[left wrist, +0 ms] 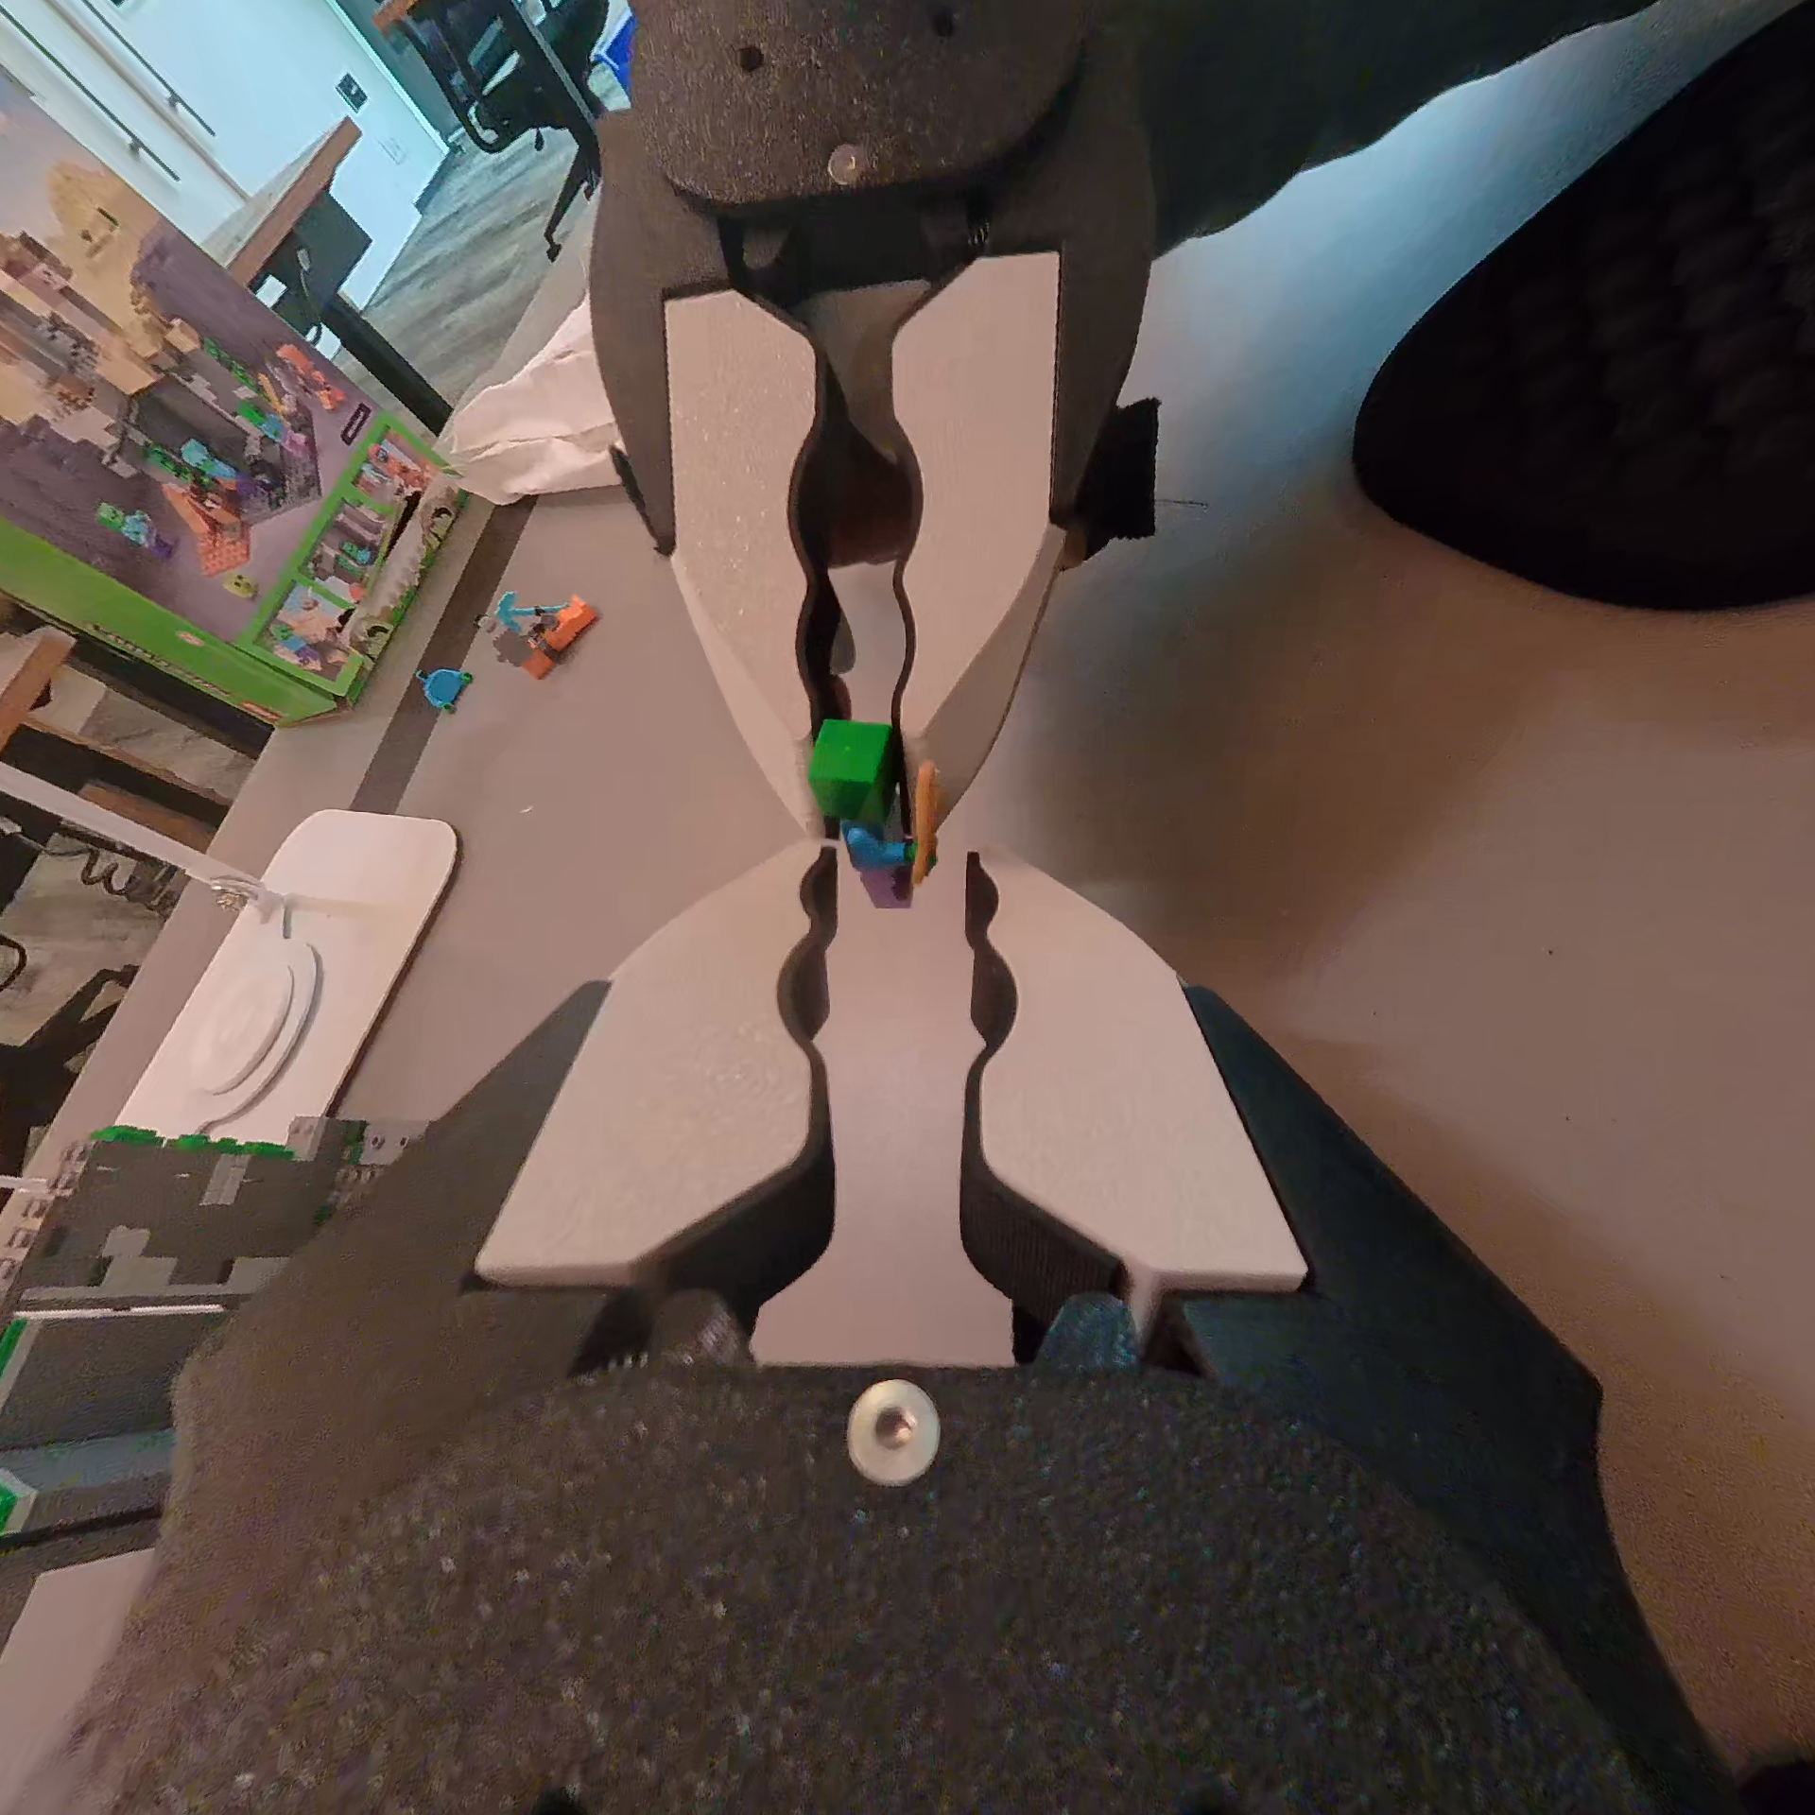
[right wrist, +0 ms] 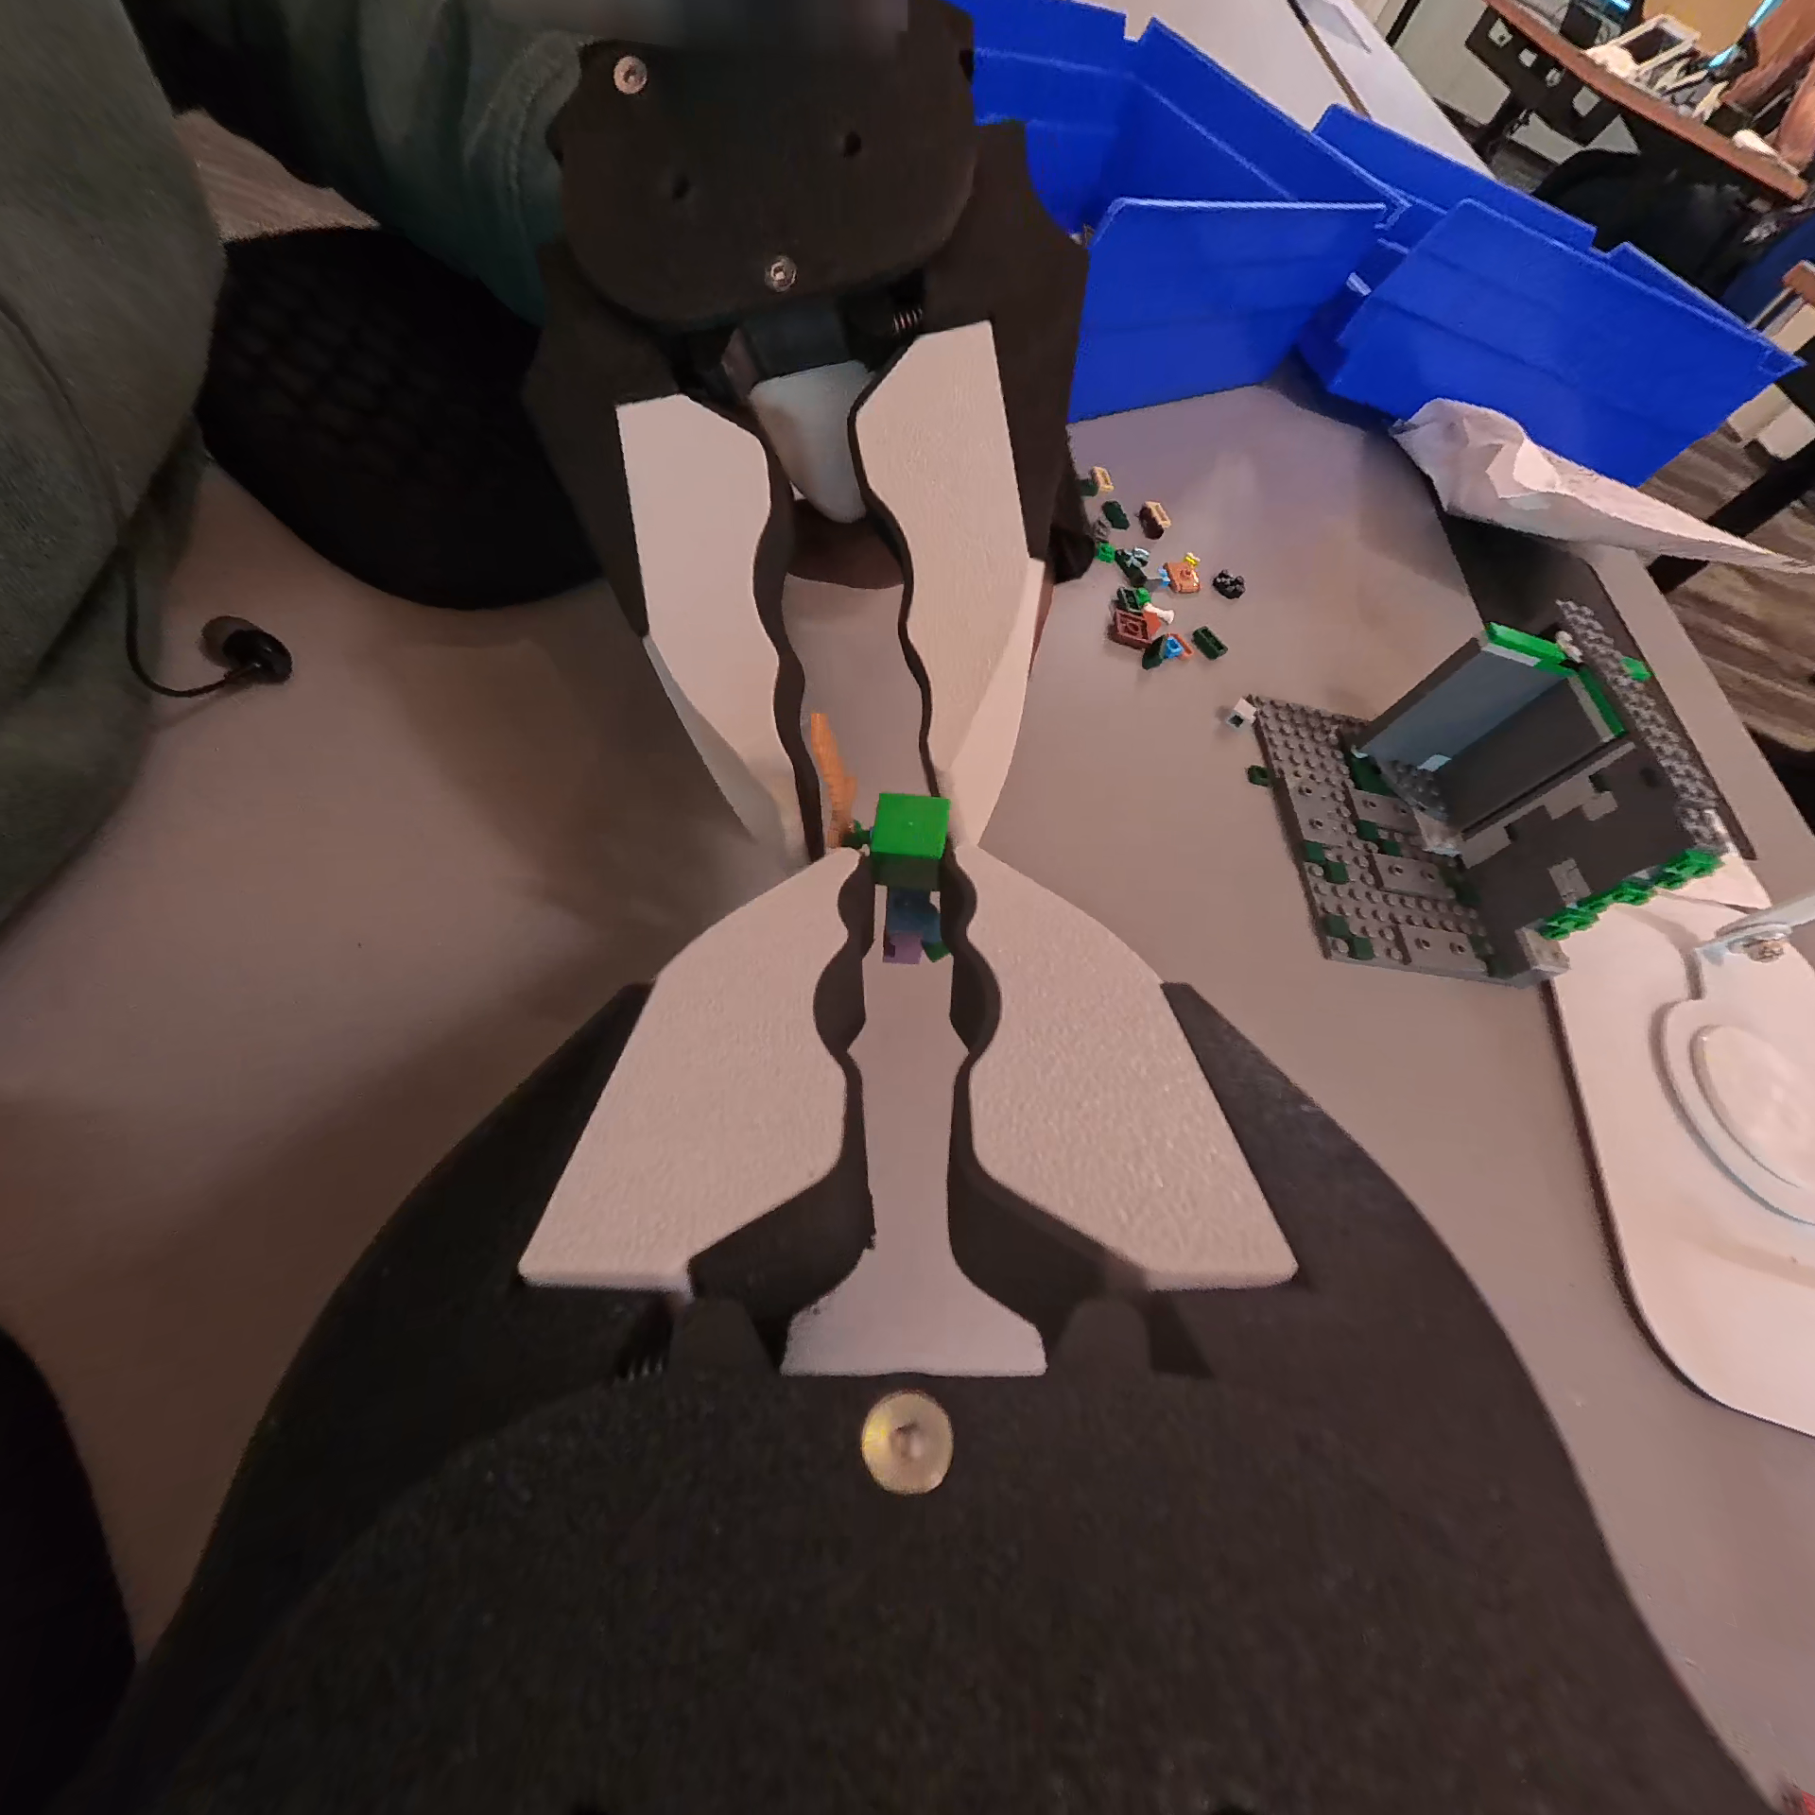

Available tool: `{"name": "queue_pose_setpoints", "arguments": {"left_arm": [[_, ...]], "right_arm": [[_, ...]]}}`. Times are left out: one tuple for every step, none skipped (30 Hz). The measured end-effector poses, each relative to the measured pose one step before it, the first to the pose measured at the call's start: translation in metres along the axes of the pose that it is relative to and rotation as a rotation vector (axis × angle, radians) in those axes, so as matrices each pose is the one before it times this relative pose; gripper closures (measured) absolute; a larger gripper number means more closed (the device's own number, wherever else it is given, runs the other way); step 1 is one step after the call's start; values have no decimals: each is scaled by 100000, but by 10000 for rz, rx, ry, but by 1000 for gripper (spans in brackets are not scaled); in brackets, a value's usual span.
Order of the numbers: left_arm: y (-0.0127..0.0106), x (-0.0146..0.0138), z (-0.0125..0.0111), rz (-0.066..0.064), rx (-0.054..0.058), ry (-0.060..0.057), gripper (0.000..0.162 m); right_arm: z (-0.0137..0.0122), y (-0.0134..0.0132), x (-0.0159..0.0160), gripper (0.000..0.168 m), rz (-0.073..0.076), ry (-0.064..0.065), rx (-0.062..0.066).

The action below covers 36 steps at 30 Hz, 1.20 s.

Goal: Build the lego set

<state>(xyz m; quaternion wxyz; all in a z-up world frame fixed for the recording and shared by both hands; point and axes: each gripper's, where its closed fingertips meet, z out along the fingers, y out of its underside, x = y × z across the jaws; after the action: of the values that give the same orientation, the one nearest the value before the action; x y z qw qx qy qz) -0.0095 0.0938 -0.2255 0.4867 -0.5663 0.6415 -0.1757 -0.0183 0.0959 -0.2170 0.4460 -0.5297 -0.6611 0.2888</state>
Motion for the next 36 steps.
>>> {"name": "queue_pose_setpoints", "arguments": {"left_arm": [[39,-64,-47,-40,3,-34,137],[8,-93,-37,-68,24,-26,137],[-4,-53,-30,-77,25,9,138],[-23,-28,-39,-61,28,26,139],[-30,62,-35,-41,16,65,140],[-24,96,-22,-38,25,70,143],[-56,75,-23,-44,45,48,145],[-61,30,-18,-40,27,25,146],[16,8,-9,-22,-17,28,146],[22,14,-3,-29,-23,35,146],[2,-18,-2,-29,2,-4,146],[-1,-105,-23,-25,21,-66,146],[-4,-149,-50,-28,26,-85,146],[13,-71,-49,-64,5,-5,144],[62,5,-35,-141,-37,68,140],[82,12,-57,-159,-30,72,137],[88,-7,-52,-156,-6,55,136],[137,-92,-51,-174,-14,-3,136],[219,-120,-28,-170,-48,-31,136],[237,-73,-2,-159,-48,12,136],[164,-51,12,-183,20,17,136],[145,-73,32,-239,40,10,137],[84,-33,36,-255,69,65,137],[51,-37,24,-261,93,77,138],[44,-51,42,-277,72,77,139],[22,24,54,-302,62,127,140],[-13,162,93,-344,85,222,141],[-79,227,107,-379,124,250,141],[-158,296,106,-374,172,281,141],[-147,193,74,-321,152,203,141],[-82,35,53,-206,94,77,141],[13,-74,44,-87,26,-8,142],[40,-7,32,20,-20,-7,142],[34,84,17,55,-25,20,144],[9,92,6,45,-6,15,145],[6,-8,1,64,-1,-50,146]], "right_arm": [[-4,-64,-58,156,116,-74,74],[20,-78,-48,156,62,-46,53],[33,-70,-86,156,27,-56,34],[43,-76,-58,156,37,-39,27],[25,-61,0,156,61,-18,35],[-21,-55,-1,156,87,-43,42],[-24,-76,4,156,99,-42,56],[-13,-31,-5,156,115,-50,40],[10,19,-20,156,140,-66,16],[22,14,1,156,157,-54,28],[15,9,47,156,193,-37,43],[22,1,114,156,303,-34,55],[14,-4,144,156,398,-59,67],[11,50,205,156,414,-40,52],[-3,87,275,156,362,7,31],[-39,110,276,156,342,9,14],[-24,134,234,156,388,-31,-14],[-13,119,213,156,431,-51,-7],[-19,48,152,156,471,-83,48],[-11,9,56,156,506,-155,89],[9,12,5,156,509,-196,94],[18,-40,-49,156,439,-198,135],[-3,-137,-187,156,352,-261,204],[-3,-207,-246,156,311,-266,226],[8,-147,-198,156,290,-213,157],[29,-110,-223,156,235,-209,104],[33,-170,-219,156,147,-175,126],[34,-175,-106,156,78,-74,107],[53,-76,-14,156,26,-5,11],[80,-29,-42,156,-9,-8,-26],[85,-63,-102,156,-3,-43,7],[87,-80,-115,156,39,-62,34],[98,-27,-15,156,47,-5,2],[73,-13,9,156,26,2,-6],[35,-19,-17,156,13,-23,9],[17,-4,42,156,-8,24,-13]]}}
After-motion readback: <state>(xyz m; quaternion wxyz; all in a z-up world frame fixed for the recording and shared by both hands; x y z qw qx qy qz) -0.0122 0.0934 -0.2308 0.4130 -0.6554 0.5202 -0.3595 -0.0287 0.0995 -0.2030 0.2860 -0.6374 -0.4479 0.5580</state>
